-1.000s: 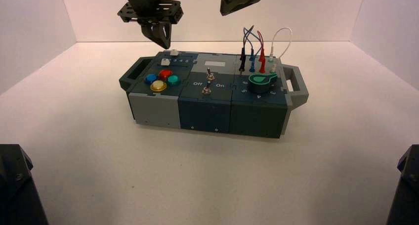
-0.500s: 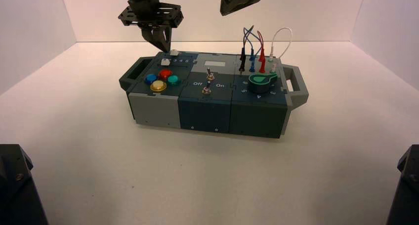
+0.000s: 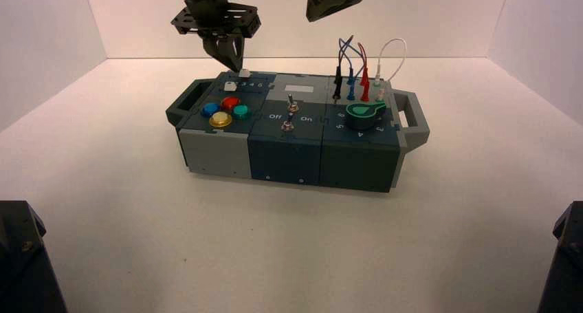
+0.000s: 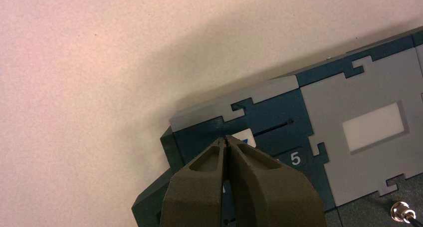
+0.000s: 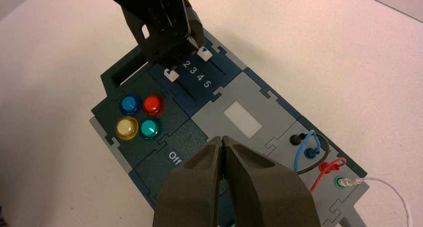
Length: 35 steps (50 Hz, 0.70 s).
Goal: Move the top slider to position 4.
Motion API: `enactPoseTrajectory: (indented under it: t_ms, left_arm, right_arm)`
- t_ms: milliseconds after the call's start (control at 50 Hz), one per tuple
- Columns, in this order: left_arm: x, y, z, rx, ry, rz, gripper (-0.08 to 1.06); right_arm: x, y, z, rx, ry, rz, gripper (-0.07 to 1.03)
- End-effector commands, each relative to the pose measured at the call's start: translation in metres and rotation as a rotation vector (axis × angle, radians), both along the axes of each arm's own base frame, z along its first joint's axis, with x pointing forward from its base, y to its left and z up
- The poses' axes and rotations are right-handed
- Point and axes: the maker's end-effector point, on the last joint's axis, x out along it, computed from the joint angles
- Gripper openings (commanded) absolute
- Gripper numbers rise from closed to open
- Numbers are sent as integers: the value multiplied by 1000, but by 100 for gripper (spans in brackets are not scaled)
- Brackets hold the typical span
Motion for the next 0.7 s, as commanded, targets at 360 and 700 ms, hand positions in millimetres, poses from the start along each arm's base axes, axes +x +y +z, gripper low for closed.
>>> enactPoseTrajectory:
  t_ms: [360,700]
  left_arm:
    - [8,-12,18,-18,-48,-23,-3]
    - [7,-18,19,-19,-45,-37,-3]
  right_arm:
    - [5,6,15,30,-31,-1,-2]
    - [5,5,14,28,-26,-2,-2]
